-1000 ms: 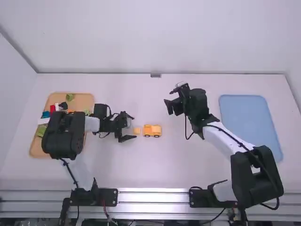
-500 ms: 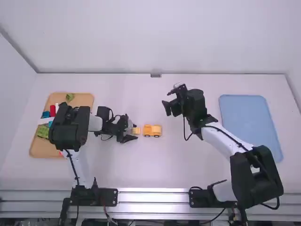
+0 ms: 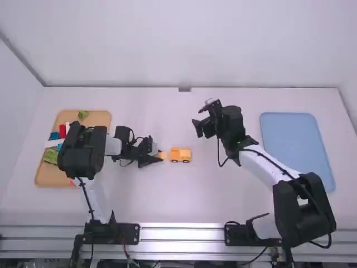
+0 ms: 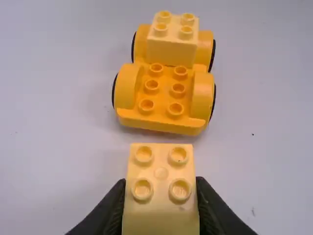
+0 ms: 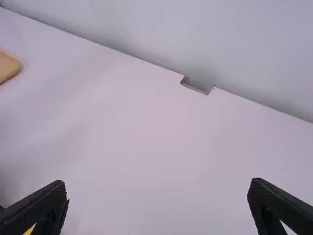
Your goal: Assemble lego blocks to make yellow taxi
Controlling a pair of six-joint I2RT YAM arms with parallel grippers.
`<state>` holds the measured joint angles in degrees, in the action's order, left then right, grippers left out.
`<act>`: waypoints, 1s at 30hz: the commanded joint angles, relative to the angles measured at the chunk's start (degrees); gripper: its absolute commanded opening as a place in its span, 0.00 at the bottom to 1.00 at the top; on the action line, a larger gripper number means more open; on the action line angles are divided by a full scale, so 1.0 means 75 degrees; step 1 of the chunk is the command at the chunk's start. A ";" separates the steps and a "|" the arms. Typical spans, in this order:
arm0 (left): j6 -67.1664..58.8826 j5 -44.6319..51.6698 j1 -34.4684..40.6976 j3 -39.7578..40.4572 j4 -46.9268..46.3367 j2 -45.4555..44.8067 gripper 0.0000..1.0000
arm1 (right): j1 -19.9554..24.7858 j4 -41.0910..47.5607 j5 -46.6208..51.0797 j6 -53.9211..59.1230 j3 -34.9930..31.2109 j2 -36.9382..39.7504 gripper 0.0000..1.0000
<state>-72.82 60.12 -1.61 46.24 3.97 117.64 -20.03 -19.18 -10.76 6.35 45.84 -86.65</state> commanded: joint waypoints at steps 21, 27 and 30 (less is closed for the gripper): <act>0.0353 -0.0283 0.0029 0.0026 -0.0303 -0.0828 0.15 | 0.0318 0.0968 -0.0743 0.1373 -0.0207 0.0210 0.99; 0.0358 -0.0283 0.0029 0.0026 -0.0965 -0.1868 0.13 | 0.0772 0.0032 -0.3115 0.2632 -0.1157 0.0055 0.98; 0.0344 0.0125 0.0122 0.0026 -0.0930 -0.1955 0.13 | 0.0933 -0.0927 -0.4622 0.3217 -0.1749 -0.0294 0.98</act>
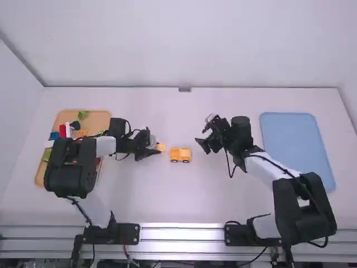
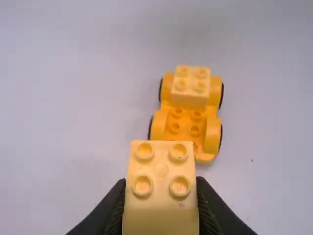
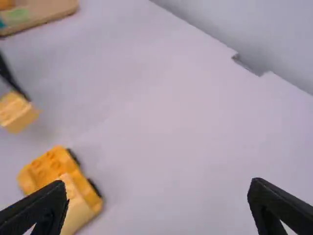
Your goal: Assemble lego blocks to make yellow taxi
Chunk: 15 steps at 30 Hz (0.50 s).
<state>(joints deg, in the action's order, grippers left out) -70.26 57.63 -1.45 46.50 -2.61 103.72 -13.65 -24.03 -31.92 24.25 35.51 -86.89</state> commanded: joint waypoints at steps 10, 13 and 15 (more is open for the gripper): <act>0.0134 0.0612 0.0679 -0.0009 0.0160 -0.0099 0.11 | 0.0114 -0.2352 -0.4141 0.1597 -0.0195 -0.2929 0.99; 0.0828 0.0192 0.0842 -0.0009 0.0417 -0.0099 0.10 | 0.0114 -0.2279 -0.4610 0.2200 0.0259 -0.3681 0.98; 0.0933 0.0175 0.0915 -0.0009 0.0460 -0.0082 0.09 | 0.0114 -0.2282 -0.4756 0.2521 0.0495 -0.4062 0.99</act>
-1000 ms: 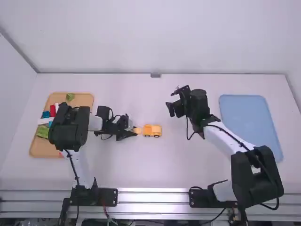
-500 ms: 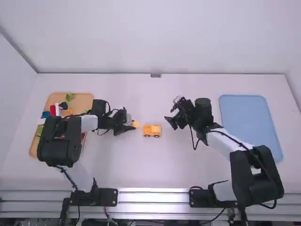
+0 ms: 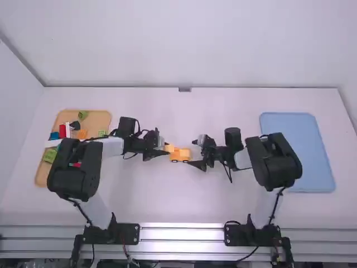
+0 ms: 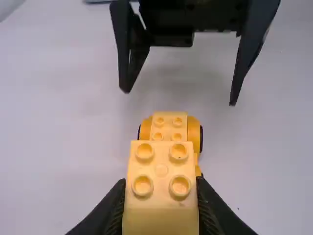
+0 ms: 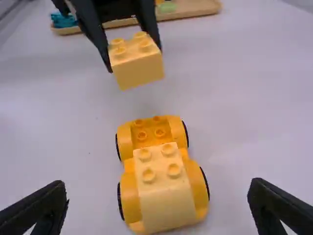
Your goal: Assemble lego blocks to make yellow taxi
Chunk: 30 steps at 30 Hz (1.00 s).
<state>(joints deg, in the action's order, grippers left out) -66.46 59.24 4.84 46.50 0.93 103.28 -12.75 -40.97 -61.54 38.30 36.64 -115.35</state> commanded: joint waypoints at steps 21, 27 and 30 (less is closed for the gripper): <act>0.1145 -0.0353 0.0478 -0.0009 0.0612 0.0455 0.02 | -0.0638 0.0804 -0.0143 0.1664 0.1472 -0.1480 0.98; 0.1145 -0.0889 0.0749 -0.0009 0.0522 0.0460 0.02 | -0.0883 0.1463 0.0519 0.1676 0.1716 -0.1480 0.99; 0.1137 -0.0854 0.0714 -0.0009 0.0580 0.0460 0.02 | -0.0901 0.1556 0.0452 0.1816 0.1740 -0.1480 0.99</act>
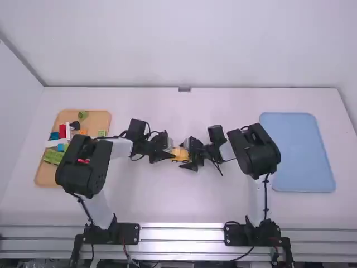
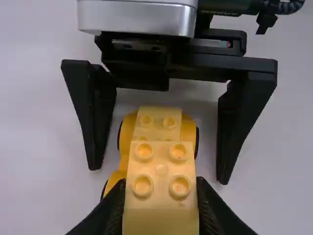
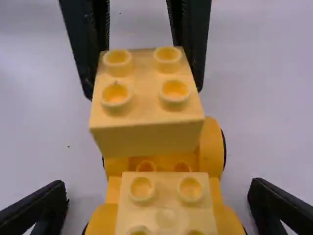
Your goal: Assemble lego blocks to make yellow taxi
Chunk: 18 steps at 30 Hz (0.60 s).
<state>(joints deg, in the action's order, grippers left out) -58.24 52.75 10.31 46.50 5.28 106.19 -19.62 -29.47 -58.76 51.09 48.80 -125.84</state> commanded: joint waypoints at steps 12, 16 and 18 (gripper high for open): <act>-0.0032 0.0070 -0.0026 -0.0009 0.0070 0.0259 0.02 | 0.0009 -0.0003 0.0073 0.0111 0.0090 -0.0082 0.59; -0.0035 0.0172 0.0029 -0.0006 0.0111 0.0388 0.02 | 0.0032 0.0079 0.0064 0.0111 0.0090 -0.0082 0.42; -0.0038 0.0376 0.0026 -0.0006 0.0256 0.0504 0.02 | 0.0032 0.0125 -0.0012 0.0108 0.0090 -0.0082 0.39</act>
<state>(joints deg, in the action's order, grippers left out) -58.26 52.73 10.35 46.50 6.87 108.57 -19.59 -28.97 -58.63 51.55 48.90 -125.84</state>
